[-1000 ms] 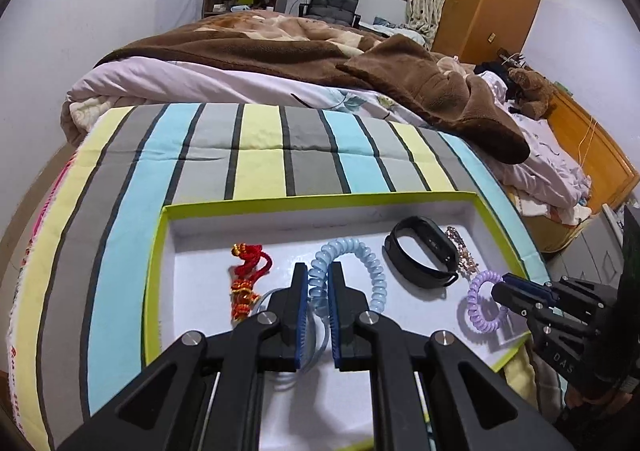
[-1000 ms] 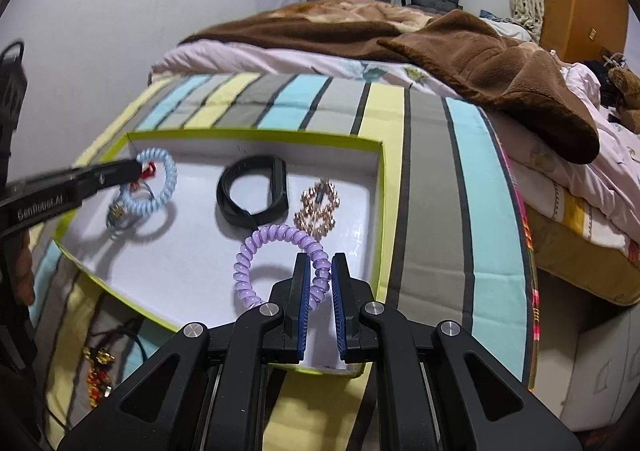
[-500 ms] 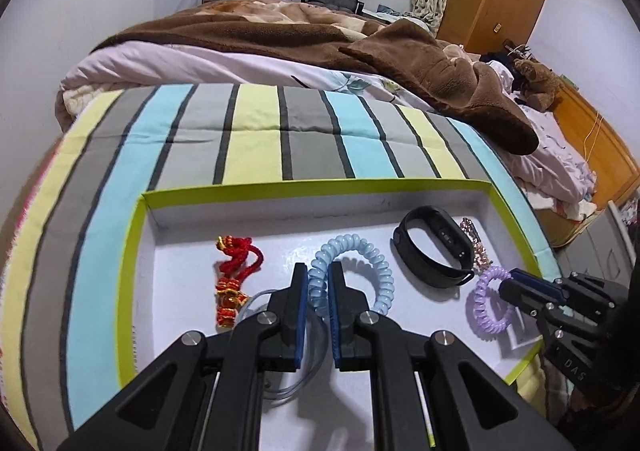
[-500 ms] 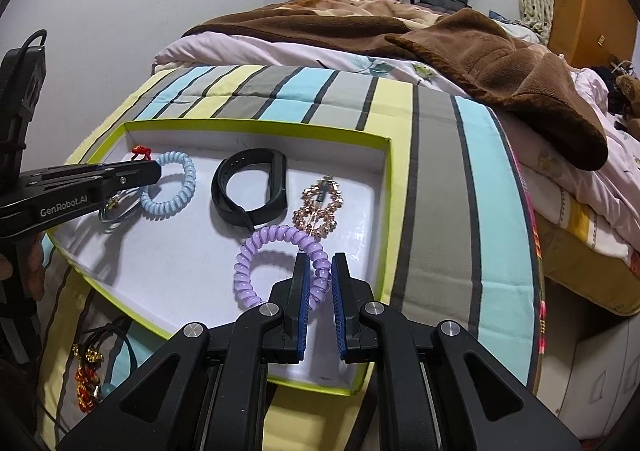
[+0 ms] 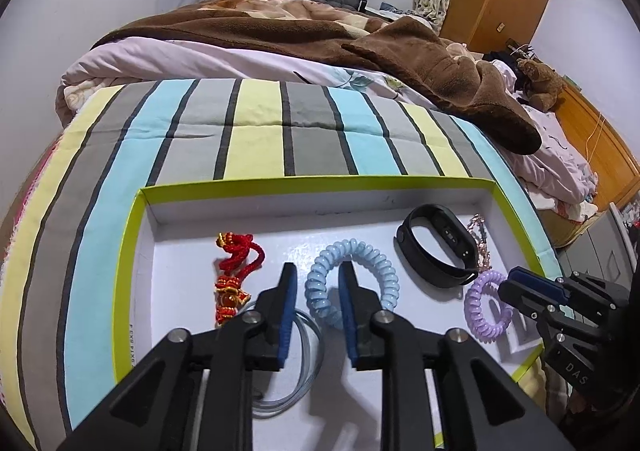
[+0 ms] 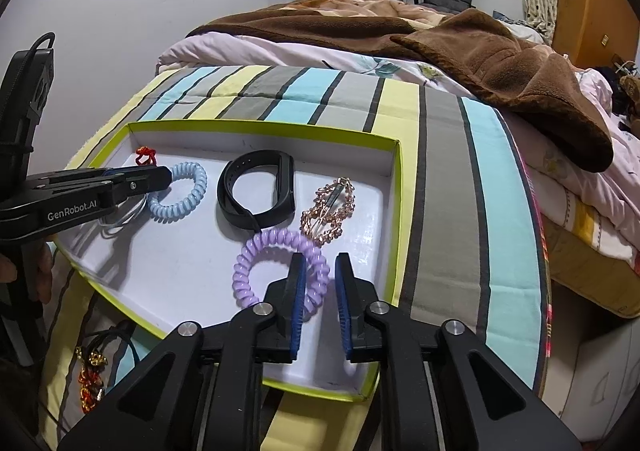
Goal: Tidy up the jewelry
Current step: 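Carry both coil ties into the green box and open both grippers, then grasp the dark beaded bracelet with the right gripper while the left moves to the black bead hair tie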
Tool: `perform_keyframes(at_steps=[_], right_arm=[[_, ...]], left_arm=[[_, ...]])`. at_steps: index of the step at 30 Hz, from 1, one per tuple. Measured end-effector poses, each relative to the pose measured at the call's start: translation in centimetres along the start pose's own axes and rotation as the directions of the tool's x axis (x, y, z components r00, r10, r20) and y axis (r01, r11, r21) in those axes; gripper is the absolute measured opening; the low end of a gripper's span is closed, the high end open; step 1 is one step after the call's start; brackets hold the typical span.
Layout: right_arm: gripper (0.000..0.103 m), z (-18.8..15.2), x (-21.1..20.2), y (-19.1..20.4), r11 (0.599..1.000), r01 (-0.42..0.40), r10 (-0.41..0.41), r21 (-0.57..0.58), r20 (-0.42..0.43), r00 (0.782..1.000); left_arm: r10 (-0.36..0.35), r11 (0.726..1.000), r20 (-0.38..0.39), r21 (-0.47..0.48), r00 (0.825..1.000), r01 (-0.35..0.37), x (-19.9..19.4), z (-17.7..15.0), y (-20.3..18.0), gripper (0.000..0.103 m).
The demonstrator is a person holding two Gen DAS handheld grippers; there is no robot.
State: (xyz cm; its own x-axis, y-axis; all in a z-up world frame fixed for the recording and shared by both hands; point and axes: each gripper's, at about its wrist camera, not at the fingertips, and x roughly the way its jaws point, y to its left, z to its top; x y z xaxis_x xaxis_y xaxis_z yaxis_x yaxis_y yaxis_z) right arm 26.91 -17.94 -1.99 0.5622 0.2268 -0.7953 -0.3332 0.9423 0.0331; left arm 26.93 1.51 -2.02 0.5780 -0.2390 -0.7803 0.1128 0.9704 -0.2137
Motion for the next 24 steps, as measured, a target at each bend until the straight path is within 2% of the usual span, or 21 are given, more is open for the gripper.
perform_keyframes(at_steps=[7, 10, 12, 14, 15, 24], right_arm=[[0.016, 0.1, -0.2, 0.0, 1.000, 0.003, -0.003, 0.010, 0.011, 1.000], [0.019, 0.1, -0.4, -0.1, 1.000, 0.001, -0.001, 0.013, 0.019, 1.000], [0.024, 0.0, -0.7, 0.0, 1.000, -0.001, 0.000, 0.017, 0.026, 1.000], [0.036, -0.1, -1.1, 0.0, 1.000, -0.014, 0.013, 0.022, 0.040, 0.999], [0.038, -0.1, -1.3, 0.1, 0.999, -0.021, 0.020, 0.025, 0.046, 0.999], [0.038, -1.0, -4.0, 0.6, 0.998, -0.044, 0.039, 0.044, 0.105, 0.994]], left_arm=[[-0.008, 1.000, 0.027, -0.011, 1.000, 0.008, -0.7, -0.1, 0.1, 0.024], [-0.016, 1.000, 0.046, -0.004, 0.999, 0.017, -1.5, -0.2, -0.1, 0.032], [-0.018, 1.000, 0.057, 0.000, 0.998, 0.018, -2.1, -0.3, -0.2, 0.035], [-0.021, 1.000, 0.067, 0.000, 0.998, 0.021, -2.7, -0.5, -0.3, 0.035], [-0.017, 1.000, 0.071, 0.000, 0.997, 0.017, -3.0, -0.6, -0.3, 0.035], [-0.030, 0.999, 0.135, 0.014, 0.990, 0.028, -7.0, -2.2, -0.5, 0.037]])
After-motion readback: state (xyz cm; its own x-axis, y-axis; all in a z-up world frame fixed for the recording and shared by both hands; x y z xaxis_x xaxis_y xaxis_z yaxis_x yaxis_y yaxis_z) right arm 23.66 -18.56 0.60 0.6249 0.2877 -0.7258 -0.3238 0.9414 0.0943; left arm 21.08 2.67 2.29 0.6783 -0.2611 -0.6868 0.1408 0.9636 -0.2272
